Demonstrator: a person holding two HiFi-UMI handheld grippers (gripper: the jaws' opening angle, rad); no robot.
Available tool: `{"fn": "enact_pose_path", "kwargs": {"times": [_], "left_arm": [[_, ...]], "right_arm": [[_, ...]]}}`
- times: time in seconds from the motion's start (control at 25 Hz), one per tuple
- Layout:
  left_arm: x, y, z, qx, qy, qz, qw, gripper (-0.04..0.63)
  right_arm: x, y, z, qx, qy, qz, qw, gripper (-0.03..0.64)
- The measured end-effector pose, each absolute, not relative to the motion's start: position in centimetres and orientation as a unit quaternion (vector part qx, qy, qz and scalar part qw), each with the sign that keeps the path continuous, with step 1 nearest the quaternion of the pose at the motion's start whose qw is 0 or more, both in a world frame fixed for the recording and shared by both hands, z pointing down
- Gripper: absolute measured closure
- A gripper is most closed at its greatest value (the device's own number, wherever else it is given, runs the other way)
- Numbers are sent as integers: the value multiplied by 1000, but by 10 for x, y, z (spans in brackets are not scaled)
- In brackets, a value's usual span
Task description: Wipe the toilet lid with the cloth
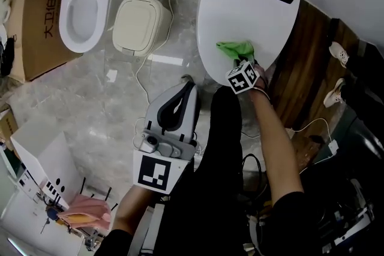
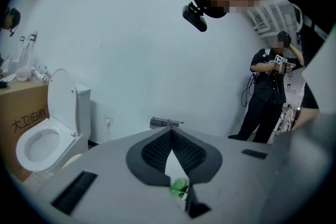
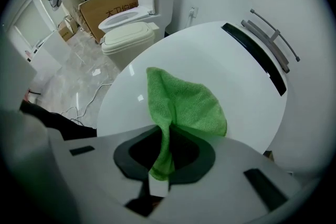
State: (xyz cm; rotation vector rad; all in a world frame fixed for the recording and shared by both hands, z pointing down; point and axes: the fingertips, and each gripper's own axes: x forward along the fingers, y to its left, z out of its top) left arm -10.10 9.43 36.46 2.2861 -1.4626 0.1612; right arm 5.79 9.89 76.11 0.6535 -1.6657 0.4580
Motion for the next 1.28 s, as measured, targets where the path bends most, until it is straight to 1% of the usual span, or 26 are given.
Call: {"fn": "enact_pose_path", "kwargs": {"times": [0.36,0.72,1.0,1.08,1.16,1.28], "left_arm": [[-134,117,367,830,-513,58,213,588],[-147,123,366,832,-510,49,214,588],[-151,118,358,834,-506,38,218,588],[-153,117,353,835,-504,35,217,588],[-152,115,351,838,-501,36,214,588],[-148,103,351,838,-502,34,211,588]], "right_arm": [[25,153,771,274,-710,205,615,572],[1,201,778,249,-707,225,623,572],[-19,255,770,122,-701,297,637,572],[-24,255,754,110,-714,292,626,572],[-28,244,733,125,-733,295,600,572],[-23,196,698,197,-762,312,532,572]]}}
